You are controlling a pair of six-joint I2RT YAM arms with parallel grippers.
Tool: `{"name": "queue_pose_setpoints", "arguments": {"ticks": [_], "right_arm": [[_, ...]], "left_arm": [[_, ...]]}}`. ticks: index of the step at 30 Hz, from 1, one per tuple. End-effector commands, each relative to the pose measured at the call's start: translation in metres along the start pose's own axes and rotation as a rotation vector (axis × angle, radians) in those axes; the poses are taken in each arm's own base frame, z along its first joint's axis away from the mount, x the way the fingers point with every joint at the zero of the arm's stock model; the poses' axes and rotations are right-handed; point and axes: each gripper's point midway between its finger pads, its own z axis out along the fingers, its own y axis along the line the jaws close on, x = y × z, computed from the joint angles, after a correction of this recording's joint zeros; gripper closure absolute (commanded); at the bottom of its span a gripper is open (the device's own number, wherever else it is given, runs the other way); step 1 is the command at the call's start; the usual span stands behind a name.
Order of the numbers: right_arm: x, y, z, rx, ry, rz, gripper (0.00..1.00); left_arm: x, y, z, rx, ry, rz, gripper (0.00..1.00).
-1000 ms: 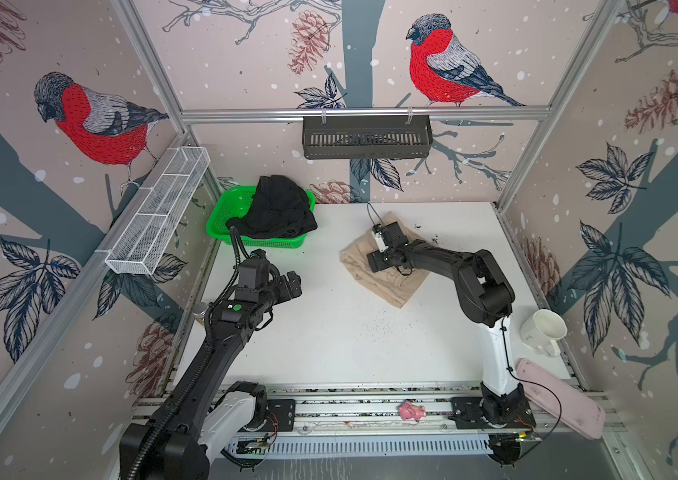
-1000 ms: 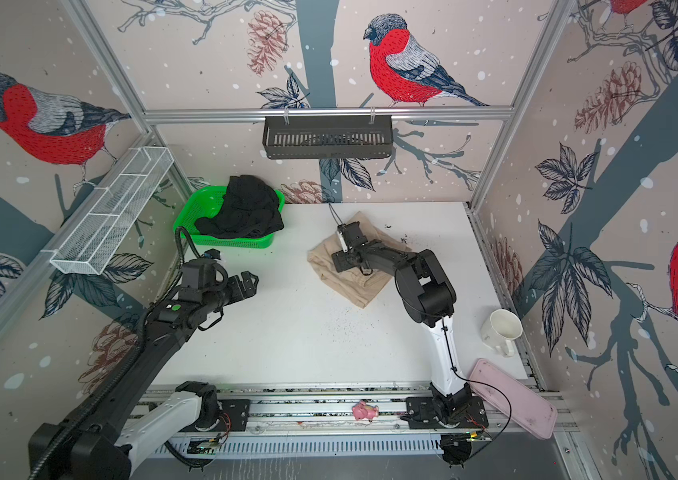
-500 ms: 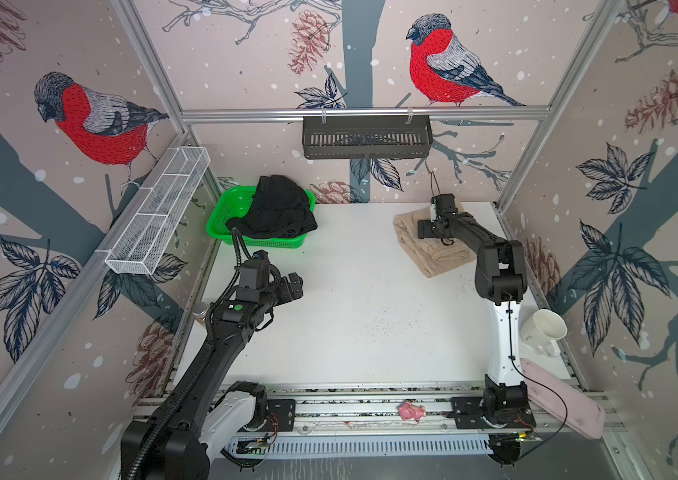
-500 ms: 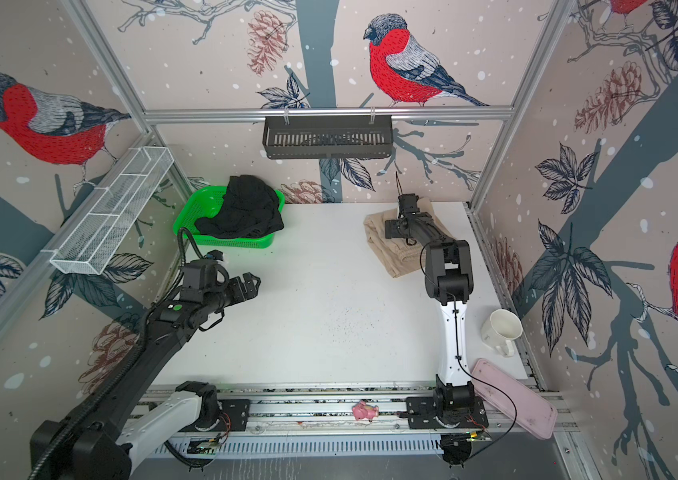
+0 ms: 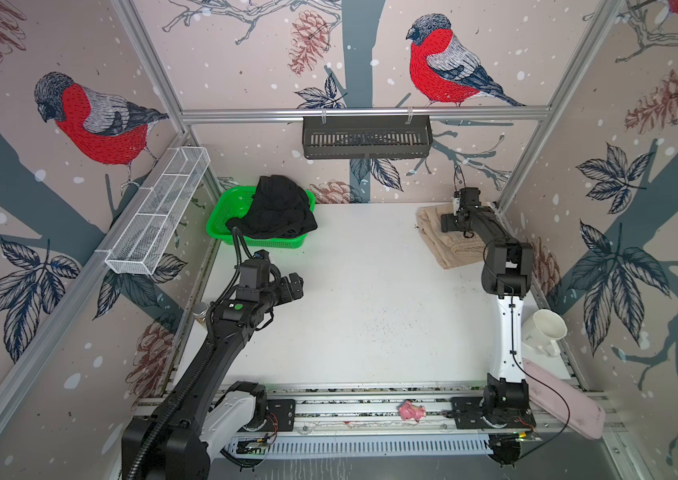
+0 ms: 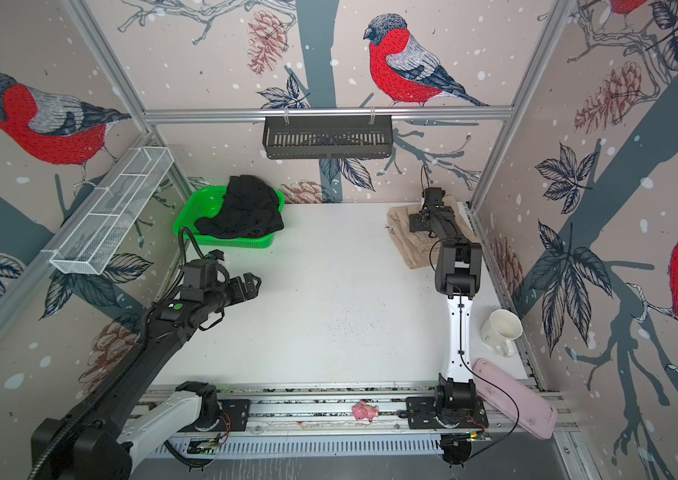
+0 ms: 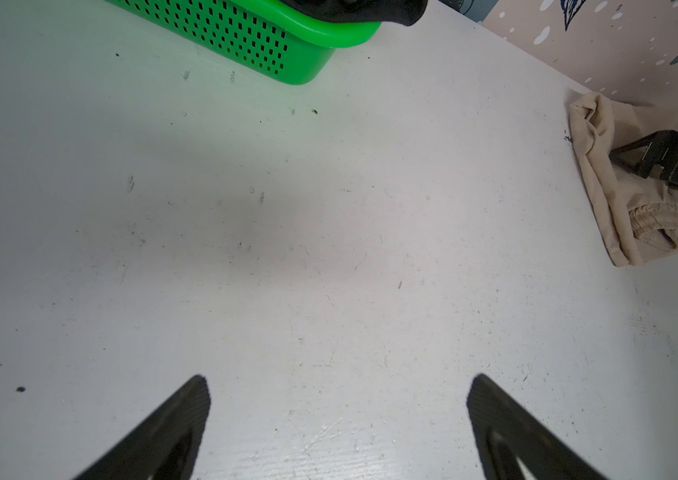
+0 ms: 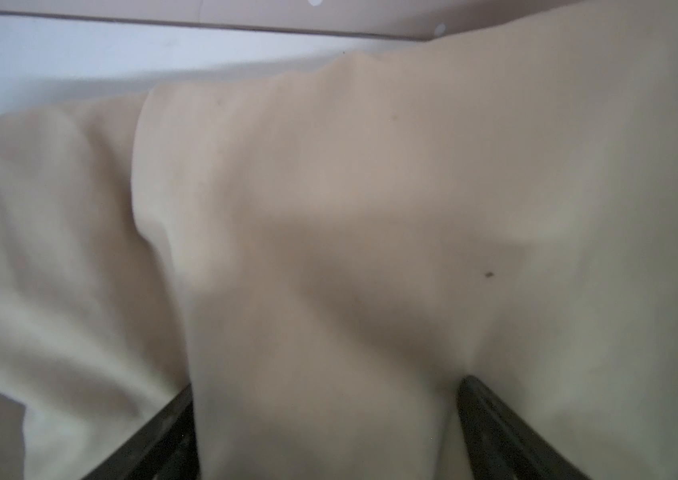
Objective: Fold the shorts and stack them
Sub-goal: 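Drag the folded beige shorts with the right gripper to the far table corner, then release the shorts and withdraw the right gripper while the left gripper reaches the basket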
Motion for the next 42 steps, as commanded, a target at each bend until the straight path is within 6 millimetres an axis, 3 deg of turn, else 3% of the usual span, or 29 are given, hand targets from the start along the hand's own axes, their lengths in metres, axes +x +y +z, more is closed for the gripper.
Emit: {"name": "queue_pose_setpoints", "arguments": {"ticks": [1,4,8,12,16,22,27,30,32,36,42], "right_arm": [[-0.019,0.005,-0.017,-0.051,-0.040,-0.001,0.07],[-0.043,0.014,-0.050,-0.114,-0.122,0.041,0.05],[-0.073,0.024,-0.117,-0.193,-0.274,0.101,0.05],[-0.076,0.051,-0.179,-0.295,-0.371,0.108,0.05],[-0.052,0.091,-0.233,-0.339,-0.439,0.053,0.04],[0.004,0.150,-0.300,-0.397,-0.494,-0.014,0.04],[0.055,0.166,-0.361,-0.455,-0.601,0.006,0.03],[0.088,0.164,-0.378,-0.479,-0.619,0.006,0.02],[0.109,0.163,-0.378,-0.480,-0.601,-0.001,0.01],[0.138,0.160,-0.370,-0.490,-0.579,0.040,0.01],[0.167,0.171,-0.352,-0.532,-0.511,0.053,0.00]], "left_arm": [[-0.007,-0.001,-0.001,0.000,-0.025,0.007,0.03],[-0.015,0.000,-0.005,-0.017,-0.056,-0.003,0.03],[-0.030,-0.002,-0.009,-0.024,-0.105,-0.003,0.03],[-0.040,-0.001,-0.012,-0.055,-0.121,0.013,0.03],[-0.053,-0.007,-0.016,-0.033,-0.179,0.028,0.03],[-0.067,-0.018,-0.026,0.019,-0.249,0.039,0.03],[-0.078,-0.013,-0.029,-0.013,-0.307,0.001,0.03],[-0.089,-0.020,-0.026,0.017,-0.336,-0.002,0.03],[-0.098,-0.025,-0.022,0.033,-0.353,-0.008,0.03],[-0.121,-0.026,-0.012,-0.015,-0.379,0.035,0.03],[-0.158,-0.023,0.016,-0.121,-0.369,0.115,0.03]]}}
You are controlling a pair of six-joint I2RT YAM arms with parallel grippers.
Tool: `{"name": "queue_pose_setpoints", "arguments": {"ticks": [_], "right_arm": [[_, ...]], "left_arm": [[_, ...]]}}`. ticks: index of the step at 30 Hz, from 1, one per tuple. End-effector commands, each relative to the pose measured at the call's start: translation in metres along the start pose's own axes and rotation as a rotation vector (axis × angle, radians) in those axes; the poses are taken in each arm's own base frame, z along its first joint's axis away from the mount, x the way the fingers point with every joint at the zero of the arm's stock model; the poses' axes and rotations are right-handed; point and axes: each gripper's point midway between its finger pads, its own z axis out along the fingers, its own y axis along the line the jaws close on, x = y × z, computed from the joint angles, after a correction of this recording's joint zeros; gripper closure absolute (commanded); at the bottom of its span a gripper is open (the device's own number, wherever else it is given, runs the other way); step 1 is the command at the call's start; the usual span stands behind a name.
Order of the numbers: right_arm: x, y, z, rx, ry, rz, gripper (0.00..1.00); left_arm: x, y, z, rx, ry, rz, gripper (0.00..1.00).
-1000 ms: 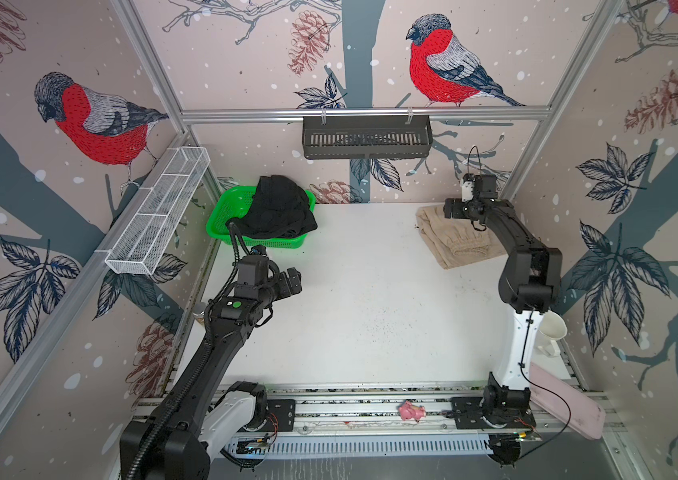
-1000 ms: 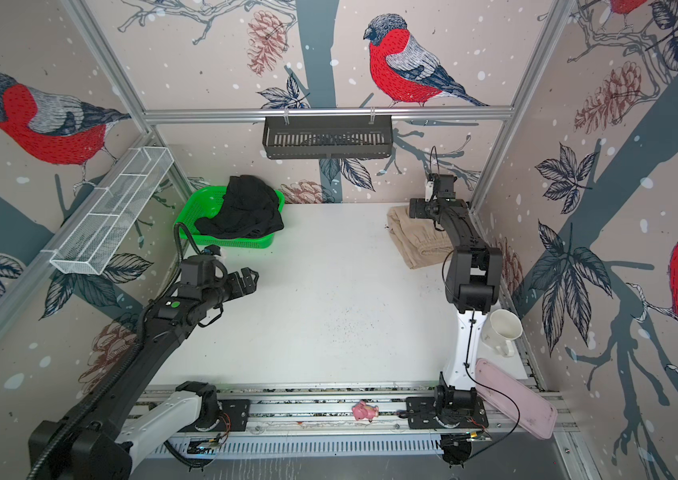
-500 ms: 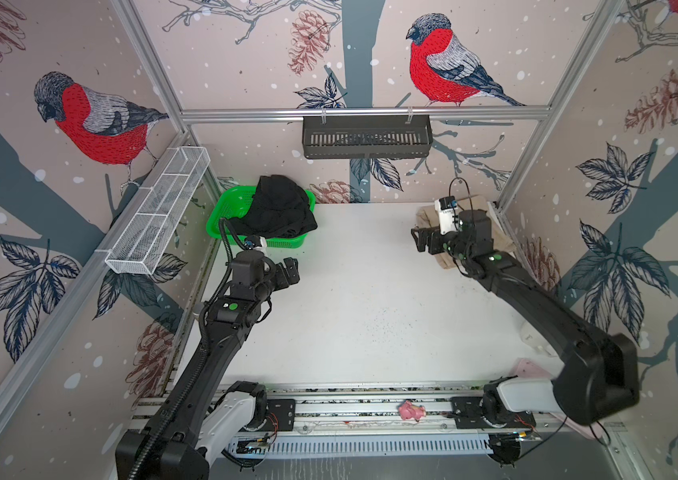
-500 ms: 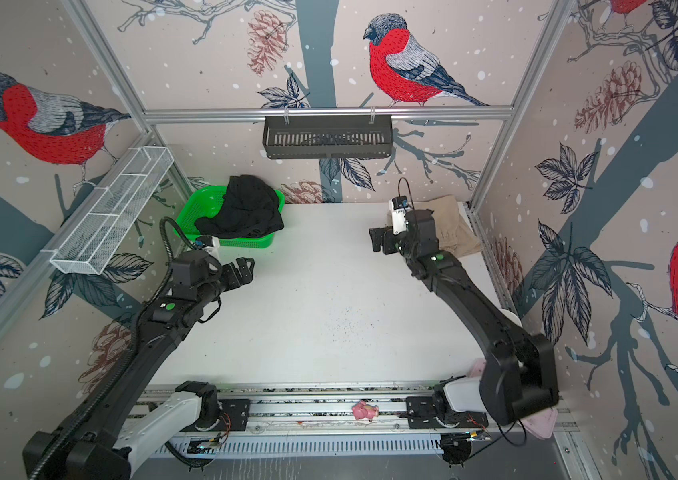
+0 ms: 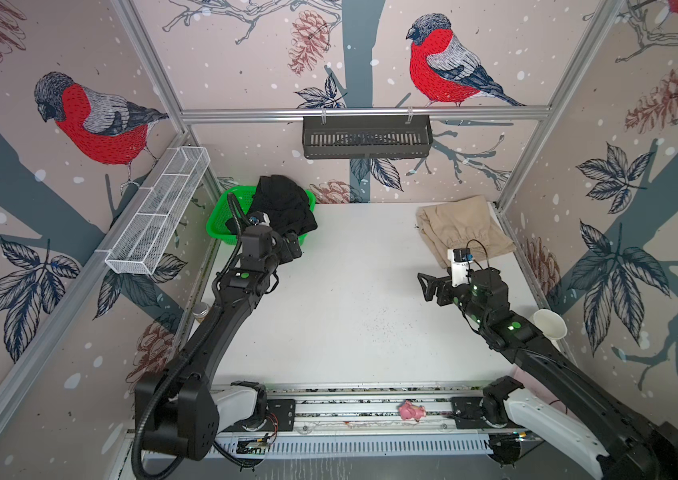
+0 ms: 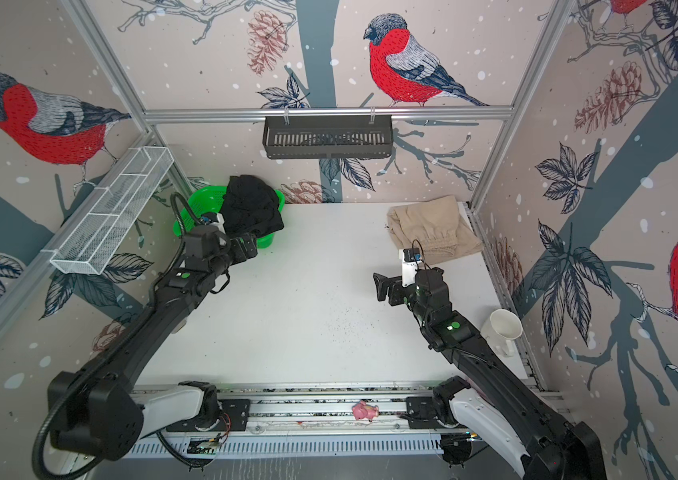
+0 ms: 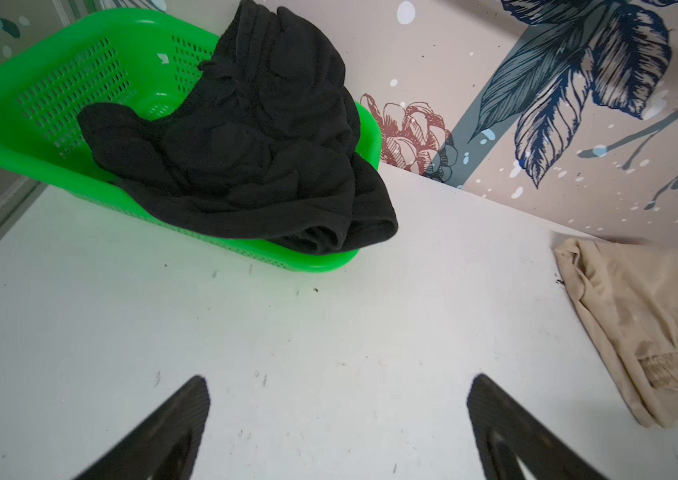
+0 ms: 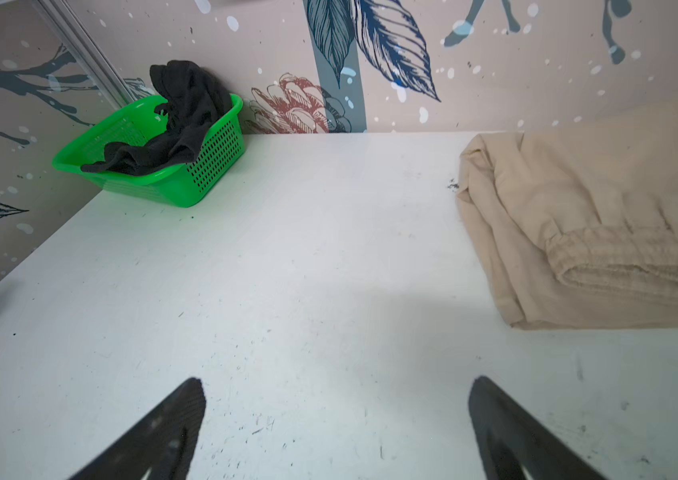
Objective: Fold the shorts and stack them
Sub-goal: 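Release the shorts and withdraw the right gripper while the left gripper reaches the basket, then grasp the black garment in the green basket with the left gripper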
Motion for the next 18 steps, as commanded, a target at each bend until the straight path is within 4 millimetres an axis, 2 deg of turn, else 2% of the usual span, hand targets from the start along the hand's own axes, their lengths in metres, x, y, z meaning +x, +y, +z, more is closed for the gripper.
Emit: {"name": "queue_pose_setpoints", "arguments": {"ticks": [1,9,14,18], "right_arm": [[0.002,0.007,0.002,-0.027,-0.016,0.043,0.00],[0.015,0.030,0.001,-0.101,-0.022,0.002,0.00],[0.018,0.035,-0.005,-0.110,-0.050,-0.018,0.00],[0.024,0.041,-0.008,-0.152,-0.064,-0.022,0.00]], "left_arm": [[-0.029,-0.002,0.016,-0.024,-0.051,0.054,0.03],[-0.068,0.004,0.069,-0.077,-0.018,0.058,0.03],[-0.097,0.021,0.107,-0.095,-0.035,0.038,0.03],[-0.097,0.020,0.146,-0.052,0.028,0.071,0.03]]}}
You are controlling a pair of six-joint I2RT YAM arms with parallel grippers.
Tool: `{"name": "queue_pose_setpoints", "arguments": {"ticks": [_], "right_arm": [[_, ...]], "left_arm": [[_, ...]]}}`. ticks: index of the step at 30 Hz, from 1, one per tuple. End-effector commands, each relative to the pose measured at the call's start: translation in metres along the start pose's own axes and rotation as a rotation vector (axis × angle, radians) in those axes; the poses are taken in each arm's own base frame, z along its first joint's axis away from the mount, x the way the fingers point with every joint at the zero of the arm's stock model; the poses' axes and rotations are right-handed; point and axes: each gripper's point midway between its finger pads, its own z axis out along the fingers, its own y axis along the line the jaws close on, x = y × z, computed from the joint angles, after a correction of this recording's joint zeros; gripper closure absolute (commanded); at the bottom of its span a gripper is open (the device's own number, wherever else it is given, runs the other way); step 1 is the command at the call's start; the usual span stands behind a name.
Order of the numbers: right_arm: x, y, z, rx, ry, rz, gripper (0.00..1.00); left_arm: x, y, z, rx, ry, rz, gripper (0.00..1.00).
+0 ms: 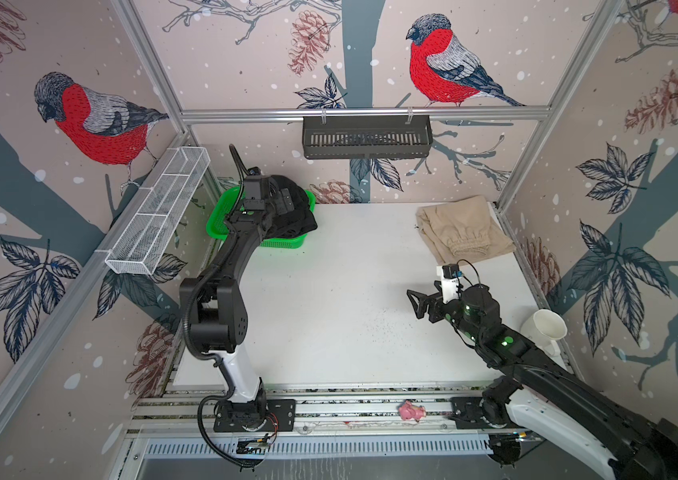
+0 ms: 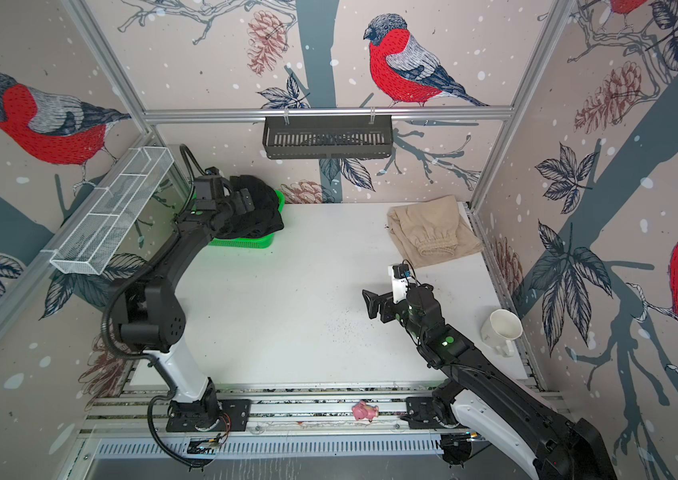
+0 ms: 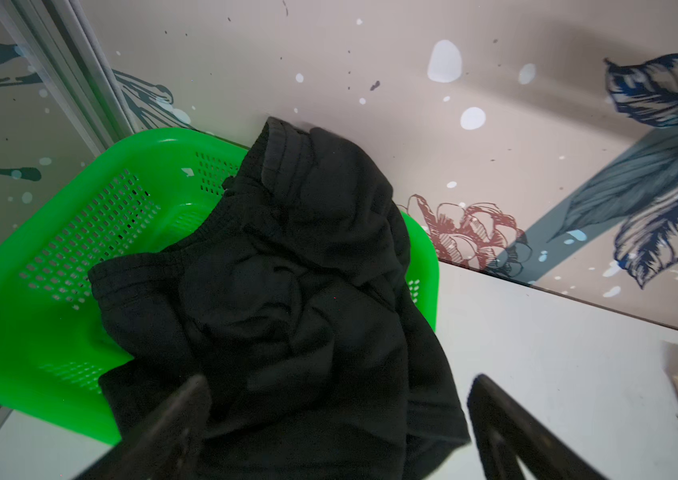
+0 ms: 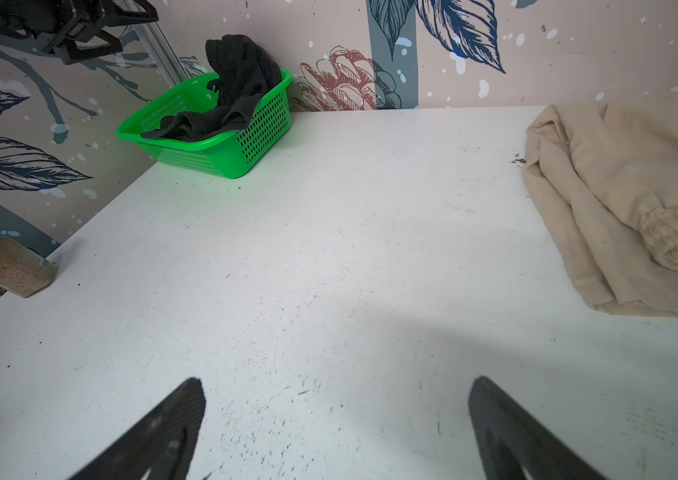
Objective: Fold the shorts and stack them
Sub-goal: 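Grasp the black garment in the green basket with the left gripper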
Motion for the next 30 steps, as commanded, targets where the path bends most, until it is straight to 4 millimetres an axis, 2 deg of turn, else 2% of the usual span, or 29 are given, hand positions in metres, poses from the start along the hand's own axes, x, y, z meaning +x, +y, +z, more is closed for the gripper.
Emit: {"name": "queue_pose_setpoints", "arguments": {"ticks": [1,5,10,13,20,21,23,24,26,28,30], "right_arm": [[-0.007,0.006,-0.001,-0.028,-0.050,-0.011,0.00],[0.001,0.003,0.001,-0.020,-0.036,-0.002,0.00],[0.003,0.004,0.001,-0.022,-0.030,0.008,0.00],[0.003,0.005,0.000,-0.023,-0.023,0.010,0.00],[0.005,-0.001,-0.004,0.010,-0.019,0.017,0.00],[0.005,-0.002,-0.004,0.017,-0.024,0.021,0.00],[0.003,-0.004,-0.006,0.027,-0.038,0.029,0.00],[0.002,-0.005,-0.007,0.029,-0.045,0.031,0.00],[0.000,-0.007,-0.007,0.037,-0.061,0.035,0.00],[-0.002,-0.007,-0.007,0.038,-0.073,0.033,0.00],[-0.003,-0.007,-0.007,0.040,-0.074,0.029,0.00]], "left_arm": [[0.006,-0.010,0.026,0.057,0.066,0.062,0.03],[0.026,-0.013,0.065,0.059,0.194,0.112,0.03],[0.058,0.004,0.101,-0.005,0.301,0.120,0.03],[0.079,0.014,0.115,-0.017,0.345,0.115,0.03],[0.122,0.019,0.141,0.022,0.430,0.101,0.04],[0.127,0.021,0.144,0.019,0.438,0.099,0.06],[0.131,0.023,0.147,0.022,0.444,0.093,0.16],[0.133,0.023,0.148,0.034,0.449,0.083,0.26],[0.132,0.026,0.149,0.048,0.452,0.055,0.55],[0.128,0.030,0.147,0.072,0.452,0.011,1.00],[0.122,0.033,0.143,0.127,0.462,-0.066,1.00]]}}
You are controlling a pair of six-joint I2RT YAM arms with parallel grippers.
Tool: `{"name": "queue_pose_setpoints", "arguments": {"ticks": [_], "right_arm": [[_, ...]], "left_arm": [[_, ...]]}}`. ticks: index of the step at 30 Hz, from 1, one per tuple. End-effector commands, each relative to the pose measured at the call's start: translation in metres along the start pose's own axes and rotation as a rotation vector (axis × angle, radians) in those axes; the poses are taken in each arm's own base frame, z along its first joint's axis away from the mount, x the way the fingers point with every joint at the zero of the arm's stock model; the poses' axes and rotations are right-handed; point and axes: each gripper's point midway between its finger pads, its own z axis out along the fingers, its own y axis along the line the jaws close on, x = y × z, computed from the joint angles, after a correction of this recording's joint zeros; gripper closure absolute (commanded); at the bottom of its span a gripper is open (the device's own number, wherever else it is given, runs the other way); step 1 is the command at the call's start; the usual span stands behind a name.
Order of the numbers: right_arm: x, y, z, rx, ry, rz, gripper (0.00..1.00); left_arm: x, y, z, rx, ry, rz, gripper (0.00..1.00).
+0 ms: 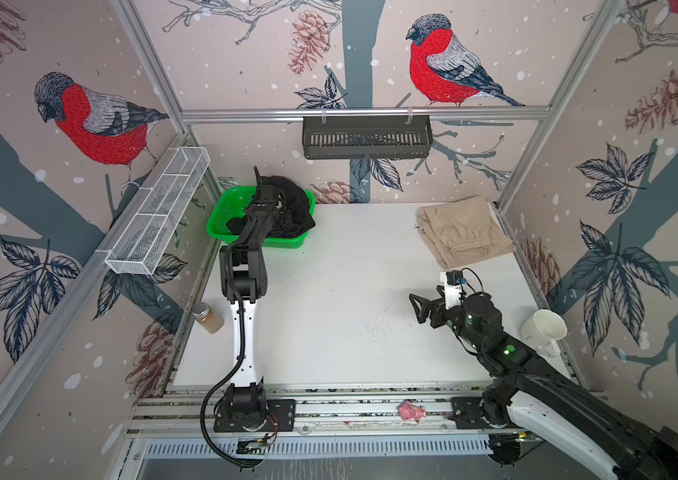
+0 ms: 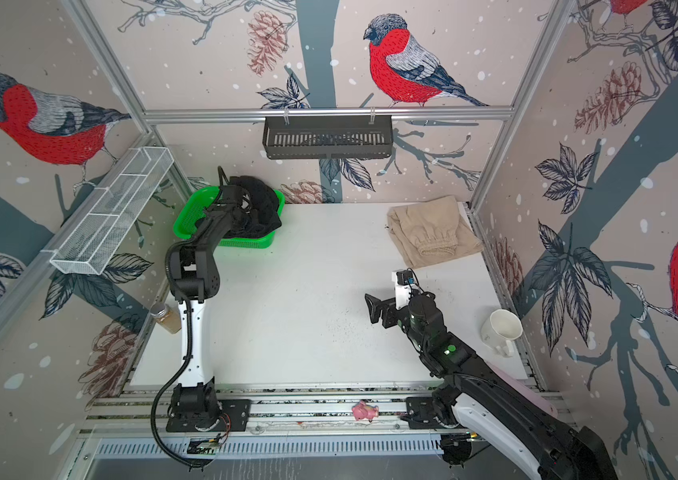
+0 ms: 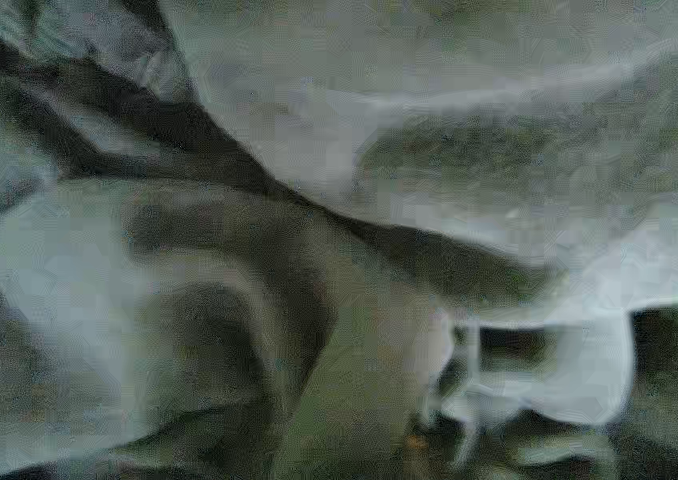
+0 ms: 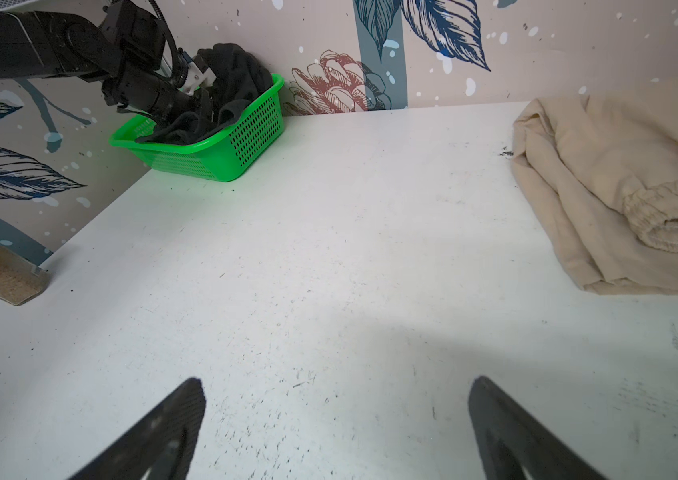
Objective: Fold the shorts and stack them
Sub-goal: 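Grasp the black garment in the green basket with the left gripper, then lift the black shorts out of the basket and drag them onto the table center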
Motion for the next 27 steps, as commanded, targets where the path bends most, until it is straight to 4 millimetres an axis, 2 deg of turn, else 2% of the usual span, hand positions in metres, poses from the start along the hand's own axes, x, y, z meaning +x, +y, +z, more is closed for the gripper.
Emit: {"name": "queue_pose_setpoints", "arguments": {"ticks": [1,4,9,14,18,20,23,27], "right_arm": [[-0.011,-0.001,-0.001,0.013,-0.043,0.005,0.00],[-0.010,-0.002,-0.001,0.018,-0.041,0.008,0.00],[-0.011,0.001,-0.001,-0.002,-0.047,0.005,0.00],[-0.015,0.002,-0.001,-0.002,-0.062,-0.002,0.00],[-0.016,0.002,0.000,-0.005,-0.076,-0.002,0.00],[-0.017,0.002,0.001,-0.007,-0.078,-0.005,0.00],[-0.018,0.003,0.003,-0.010,-0.083,-0.009,0.00],[-0.020,0.006,0.009,-0.026,-0.086,-0.013,0.00]], "left_arm": [[-0.002,-0.002,-0.013,0.138,0.030,-0.096,1.00],[-0.015,-0.004,-0.038,0.247,0.009,-0.163,1.00],[-0.042,-0.019,-0.089,0.254,-0.110,-0.099,1.00],[-0.058,-0.044,-0.133,0.262,-0.182,-0.043,1.00],[-0.080,-0.068,-0.177,0.285,-0.263,0.013,1.00],[-0.093,-0.080,-0.205,0.309,-0.308,0.033,1.00],[-0.110,-0.104,-0.258,0.350,-0.396,0.088,1.00],[-0.120,-0.158,-0.352,0.497,-0.537,0.207,1.00]]}}
